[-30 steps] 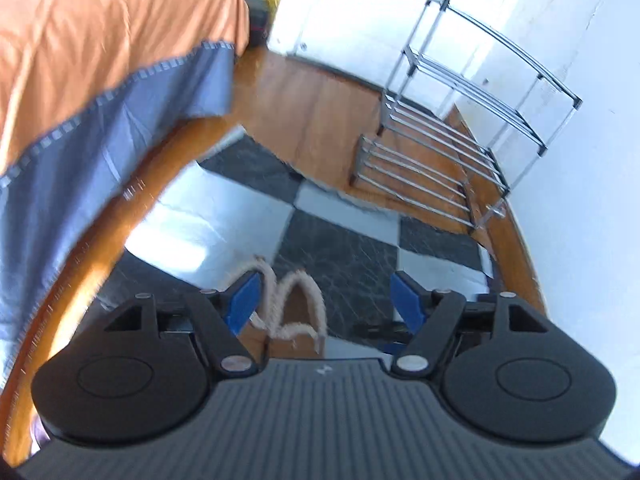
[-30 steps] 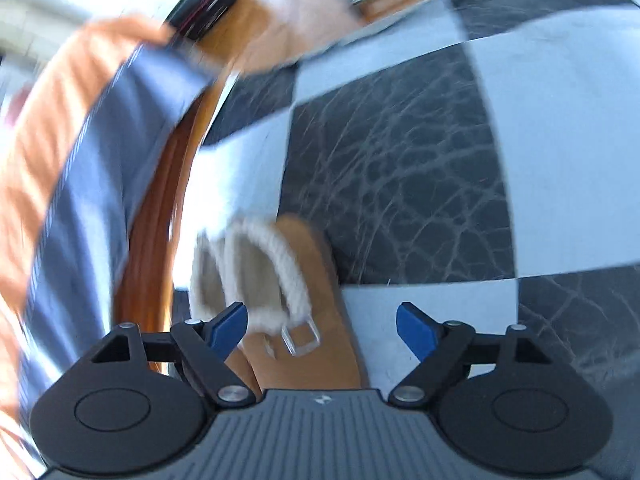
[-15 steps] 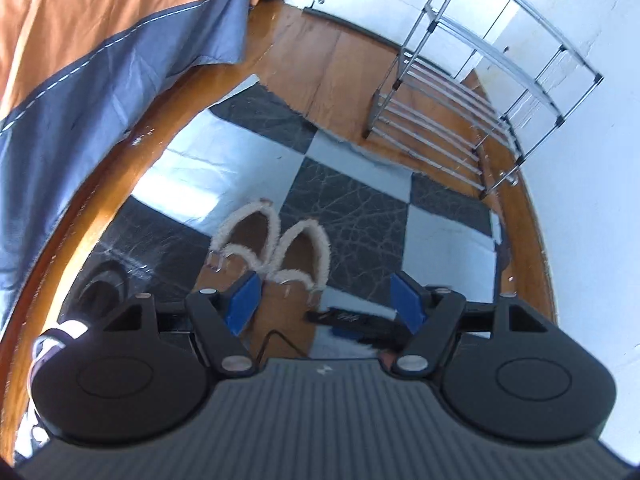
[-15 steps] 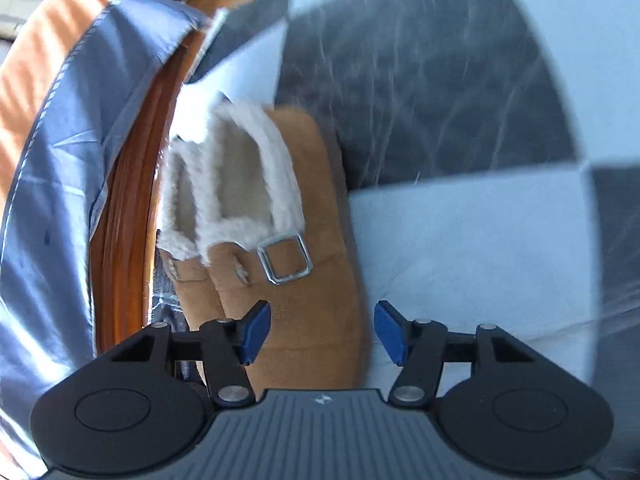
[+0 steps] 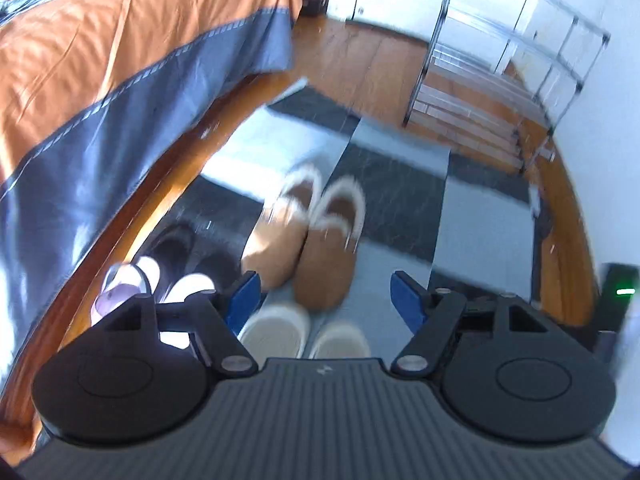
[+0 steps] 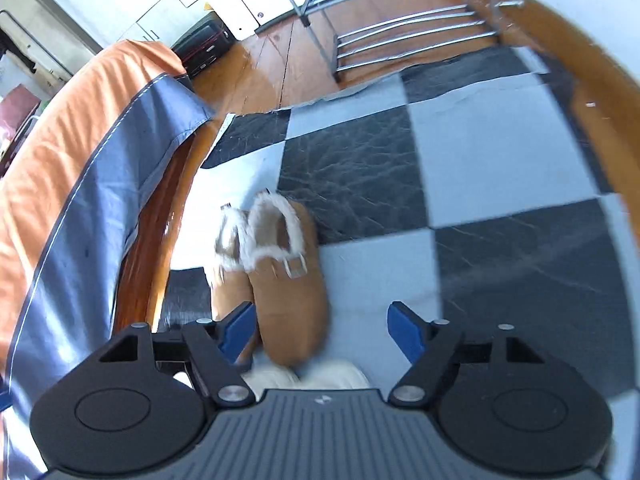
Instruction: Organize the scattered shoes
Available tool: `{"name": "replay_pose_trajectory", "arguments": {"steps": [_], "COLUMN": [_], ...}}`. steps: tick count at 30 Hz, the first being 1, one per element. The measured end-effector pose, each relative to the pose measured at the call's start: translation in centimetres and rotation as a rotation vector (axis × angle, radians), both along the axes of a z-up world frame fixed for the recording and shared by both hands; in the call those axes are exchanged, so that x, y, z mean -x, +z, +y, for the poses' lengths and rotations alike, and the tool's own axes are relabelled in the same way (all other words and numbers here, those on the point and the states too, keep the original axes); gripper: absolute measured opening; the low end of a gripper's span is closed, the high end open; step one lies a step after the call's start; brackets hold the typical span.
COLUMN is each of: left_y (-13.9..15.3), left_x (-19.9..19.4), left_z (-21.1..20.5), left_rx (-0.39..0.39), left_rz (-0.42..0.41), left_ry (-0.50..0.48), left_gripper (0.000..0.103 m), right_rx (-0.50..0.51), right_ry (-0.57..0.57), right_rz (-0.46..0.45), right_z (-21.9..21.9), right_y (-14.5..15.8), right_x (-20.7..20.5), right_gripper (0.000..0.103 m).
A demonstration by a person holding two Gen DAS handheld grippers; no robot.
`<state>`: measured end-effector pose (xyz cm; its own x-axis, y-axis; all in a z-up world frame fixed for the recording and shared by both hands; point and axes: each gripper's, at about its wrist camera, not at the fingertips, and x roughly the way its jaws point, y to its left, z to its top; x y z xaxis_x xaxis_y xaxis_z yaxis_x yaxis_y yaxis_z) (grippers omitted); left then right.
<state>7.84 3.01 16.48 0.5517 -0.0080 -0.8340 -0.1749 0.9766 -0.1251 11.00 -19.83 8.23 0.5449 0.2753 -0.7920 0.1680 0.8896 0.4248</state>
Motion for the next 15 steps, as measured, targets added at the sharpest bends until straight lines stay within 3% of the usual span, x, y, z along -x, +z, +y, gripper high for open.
{"name": "replay_pose_trajectory", "arguments": {"steps": [4, 7, 9, 12, 15], "left_y": [-0.9, -1.1, -1.3, -3.0, -6.0], "left_x": [7.1, 11.1, 13.3, 16.1, 18.7], "left_z": [-1.6, -1.1, 0.1, 1.5, 2.2], "left_rx": [-0.007, 0.017, 0.030, 0.027, 0.054], "left_rz": [0.028, 0.025, 0.006, -0.006, 0.023], "left_ry": [-0.054, -0.118, -0.126, -0.132, -0.123], "left_gripper": [0.071, 0.071, 0.076, 0.085, 0.085], "right_rx": [0.049, 0.122, 0.172, 0.226, 0.203], "right_ry": [0.016, 0.074, 0.119, 0.149, 0.072], "right_rz": [0.055, 0.133, 0.130, 0.010, -0.098], "right_z": [-4.0, -5.4, -5.4, -4.8, -3.6], "right_y": [2.3, 3.3, 4.0, 5.3, 5.2], "right_x": [8.1, 13.6, 16.0, 21.3, 23.6], "right_gripper": [0.083, 0.081, 0.078, 0.079, 0.091]}}
